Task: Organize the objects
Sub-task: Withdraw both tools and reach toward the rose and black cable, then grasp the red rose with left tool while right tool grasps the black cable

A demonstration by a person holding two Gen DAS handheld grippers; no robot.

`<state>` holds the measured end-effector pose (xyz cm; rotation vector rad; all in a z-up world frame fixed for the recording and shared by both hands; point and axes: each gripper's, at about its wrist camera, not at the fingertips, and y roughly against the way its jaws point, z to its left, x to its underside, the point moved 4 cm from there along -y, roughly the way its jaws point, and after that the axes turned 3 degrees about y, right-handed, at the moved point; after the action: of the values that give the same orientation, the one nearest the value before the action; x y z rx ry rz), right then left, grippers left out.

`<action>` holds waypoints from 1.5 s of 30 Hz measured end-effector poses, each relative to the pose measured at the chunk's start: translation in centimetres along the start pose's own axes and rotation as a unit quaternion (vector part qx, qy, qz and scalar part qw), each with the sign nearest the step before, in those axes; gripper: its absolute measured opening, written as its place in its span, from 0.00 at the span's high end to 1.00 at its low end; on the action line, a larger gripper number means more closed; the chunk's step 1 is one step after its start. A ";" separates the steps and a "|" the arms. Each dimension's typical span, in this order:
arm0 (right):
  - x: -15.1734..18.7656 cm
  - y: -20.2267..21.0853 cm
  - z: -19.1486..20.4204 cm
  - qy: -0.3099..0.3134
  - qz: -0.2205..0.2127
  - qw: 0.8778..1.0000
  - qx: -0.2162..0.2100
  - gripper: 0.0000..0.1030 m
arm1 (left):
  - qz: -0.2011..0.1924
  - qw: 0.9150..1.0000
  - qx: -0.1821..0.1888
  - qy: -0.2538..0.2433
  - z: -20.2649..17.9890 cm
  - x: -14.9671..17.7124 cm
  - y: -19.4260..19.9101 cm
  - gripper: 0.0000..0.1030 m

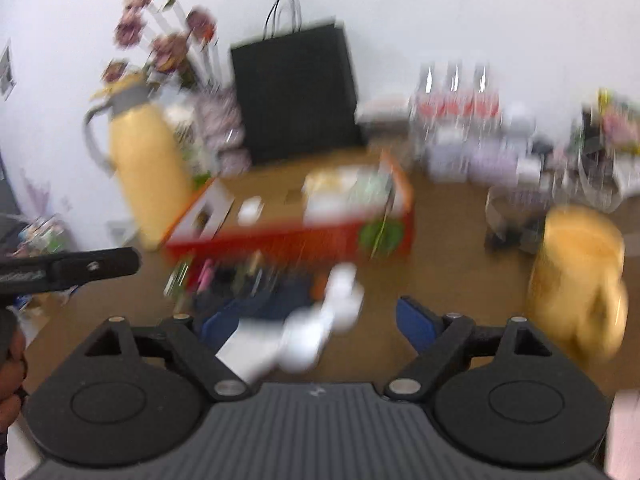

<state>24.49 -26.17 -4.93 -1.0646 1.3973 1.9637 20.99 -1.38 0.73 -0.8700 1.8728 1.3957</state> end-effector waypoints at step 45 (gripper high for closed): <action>-4.6 -15.3 7.1 0.157 -0.002 0.984 -0.084 0.61 | -0.068 0.997 0.020 0.015 8.3 -6.9 -10.3 0.70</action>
<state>36.65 -14.03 -8.28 -1.5060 1.4014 2.0029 34.17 5.32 -1.26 -0.9840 1.8225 1.2642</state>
